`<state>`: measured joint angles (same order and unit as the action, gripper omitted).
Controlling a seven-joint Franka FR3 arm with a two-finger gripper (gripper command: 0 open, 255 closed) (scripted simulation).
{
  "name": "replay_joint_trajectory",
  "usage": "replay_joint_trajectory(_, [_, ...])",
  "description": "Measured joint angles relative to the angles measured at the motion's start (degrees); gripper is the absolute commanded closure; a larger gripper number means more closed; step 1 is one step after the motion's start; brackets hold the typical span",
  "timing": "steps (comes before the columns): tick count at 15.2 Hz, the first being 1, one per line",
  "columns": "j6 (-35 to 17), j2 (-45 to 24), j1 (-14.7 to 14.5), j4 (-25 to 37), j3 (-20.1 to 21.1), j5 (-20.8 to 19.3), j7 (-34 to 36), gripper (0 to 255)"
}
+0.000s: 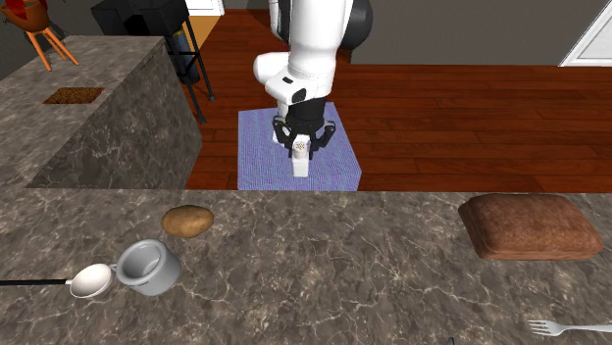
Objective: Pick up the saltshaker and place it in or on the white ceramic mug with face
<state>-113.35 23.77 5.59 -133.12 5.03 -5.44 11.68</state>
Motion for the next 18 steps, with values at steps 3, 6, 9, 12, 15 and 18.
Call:
replay_joint_trajectory(3, [0.0, -1.8, 1.0, 2.0, -1.7, -0.6, -2.3, 255])
replay_joint_trajectory(6, [-0.5, -4.6, 2.6, 4.8, -4.4, -1.4, -6.2, 255])
replay_joint_trajectory(9, [-1.1, -7.9, 4.2, 7.8, -7.0, -1.9, -10.0, 255])
replay_joint_trajectory(12, [-1.0, -11.8, 5.5, 12.3, -9.4, -1.9, -13.7, 255])
replay_joint_trajectory(15, [-1.2, -15.9, 6.9, 16.5, -11.7, -1.5, -17.6, 255])
replay_joint_trajectory(18, [-0.9, -20.0, 8.4, 21.3, -13.7, -0.7, -21.5, 255])
